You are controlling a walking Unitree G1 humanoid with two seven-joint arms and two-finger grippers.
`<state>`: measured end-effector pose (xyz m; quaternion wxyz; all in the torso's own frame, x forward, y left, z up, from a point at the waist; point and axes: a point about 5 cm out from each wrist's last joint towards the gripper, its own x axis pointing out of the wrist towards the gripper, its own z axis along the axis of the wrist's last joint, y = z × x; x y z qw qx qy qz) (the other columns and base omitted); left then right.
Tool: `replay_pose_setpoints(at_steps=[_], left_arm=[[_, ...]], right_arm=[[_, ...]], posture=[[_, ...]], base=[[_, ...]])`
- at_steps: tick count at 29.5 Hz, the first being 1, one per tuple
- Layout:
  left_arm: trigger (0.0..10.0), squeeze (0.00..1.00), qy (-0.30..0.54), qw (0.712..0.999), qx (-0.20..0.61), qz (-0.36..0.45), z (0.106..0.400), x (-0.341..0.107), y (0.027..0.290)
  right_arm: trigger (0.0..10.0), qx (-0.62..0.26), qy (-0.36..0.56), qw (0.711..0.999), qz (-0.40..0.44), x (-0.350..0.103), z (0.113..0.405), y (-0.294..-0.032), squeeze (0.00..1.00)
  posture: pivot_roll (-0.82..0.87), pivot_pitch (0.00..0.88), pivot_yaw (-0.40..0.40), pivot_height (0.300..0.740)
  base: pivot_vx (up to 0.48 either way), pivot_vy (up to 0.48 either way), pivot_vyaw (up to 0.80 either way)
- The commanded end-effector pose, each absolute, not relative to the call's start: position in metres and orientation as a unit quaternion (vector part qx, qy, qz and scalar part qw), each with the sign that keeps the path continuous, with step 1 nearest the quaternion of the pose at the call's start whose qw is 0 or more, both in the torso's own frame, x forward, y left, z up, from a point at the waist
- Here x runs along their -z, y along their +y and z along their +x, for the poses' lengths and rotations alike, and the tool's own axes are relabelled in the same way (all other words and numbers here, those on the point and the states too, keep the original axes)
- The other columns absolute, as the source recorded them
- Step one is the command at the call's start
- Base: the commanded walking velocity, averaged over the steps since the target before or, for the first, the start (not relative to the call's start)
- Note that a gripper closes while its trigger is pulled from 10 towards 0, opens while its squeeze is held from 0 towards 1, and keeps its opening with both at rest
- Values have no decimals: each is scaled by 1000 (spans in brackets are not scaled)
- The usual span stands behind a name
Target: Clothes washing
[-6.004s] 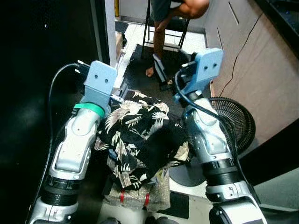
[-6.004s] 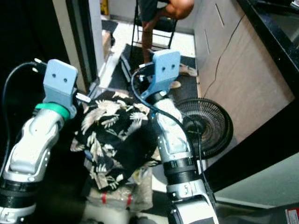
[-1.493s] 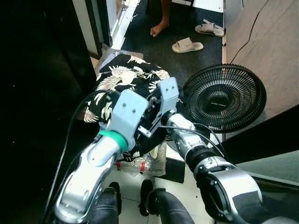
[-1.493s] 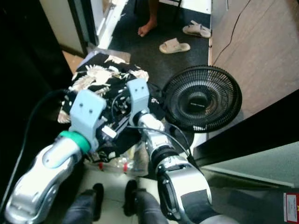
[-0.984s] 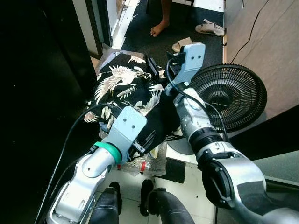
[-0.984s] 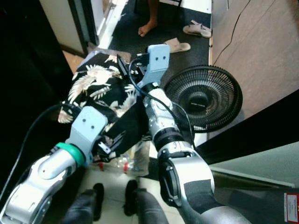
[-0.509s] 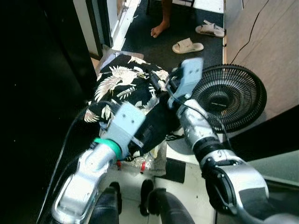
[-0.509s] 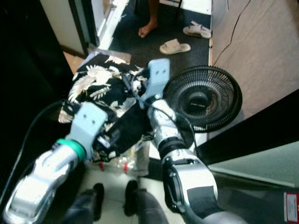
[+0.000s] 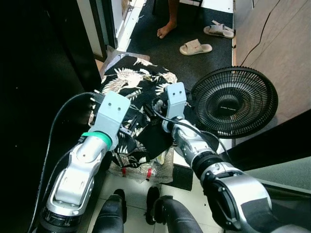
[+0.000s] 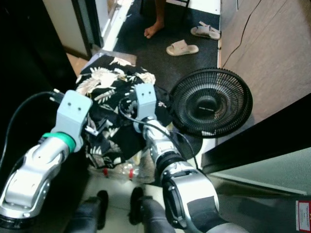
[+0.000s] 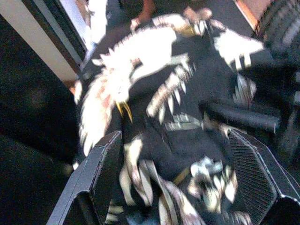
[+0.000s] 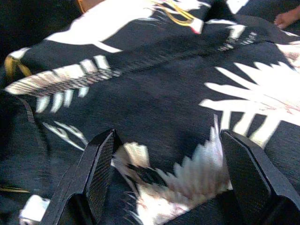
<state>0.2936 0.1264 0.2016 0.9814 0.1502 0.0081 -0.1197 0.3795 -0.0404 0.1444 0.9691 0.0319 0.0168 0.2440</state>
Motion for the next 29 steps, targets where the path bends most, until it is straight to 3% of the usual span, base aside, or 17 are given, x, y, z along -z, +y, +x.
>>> replay_pose_setpoints(at_steps=[1,5,6,8,10,11,15,16,17,29], left_arm=[[10000,0,28,983,118,140,295,-194,127],[10000,0,25,983,117,139,296,-196,128],[10000,0,23,983,115,139,297,-198,129],[10000,0,22,984,114,138,297,-199,130],[10000,0,22,984,114,138,297,-199,130],[10000,0,22,984,112,139,297,-200,131],[10000,0,22,984,108,139,296,-200,133],[10000,0,22,984,107,139,295,-200,133],[10000,0,22,984,105,139,294,-201,134],[10000,0,27,985,97,142,292,-199,139]], right_arm=[[10000,-252,40,966,26,-136,376,-36,0],[10000,-257,37,965,28,-139,376,-32,0],[4863,-263,29,964,31,-144,377,-27,0],[4314,-267,23,963,34,-149,378,-23,0],[4314,-267,23,963,34,-149,378,-23,0],[10000,-271,17,962,34,-156,379,-19,0],[10000,-275,10,961,25,-164,381,-14,0],[2078,-274,10,962,19,-166,382,-13,0],[0,-272,10,962,15,-167,383,-13,0],[0,-274,18,962,9,-163,382,-16,0]], posture=[[293,315,-41,740],[294,316,-41,740],[295,315,-41,740],[301,317,-42,740],[301,317,-42,740],[307,316,-45,740],[318,317,-49,740],[325,316,-51,740],[325,316,-51,740],[327,312,-52,740]], base=[[0,0,0],[0,0,0],[0,0,0],[0,0,0],[0,0,0],[0,0,0],[0,0,0],[0,0,0],[0,0,0],[0,0,0]])
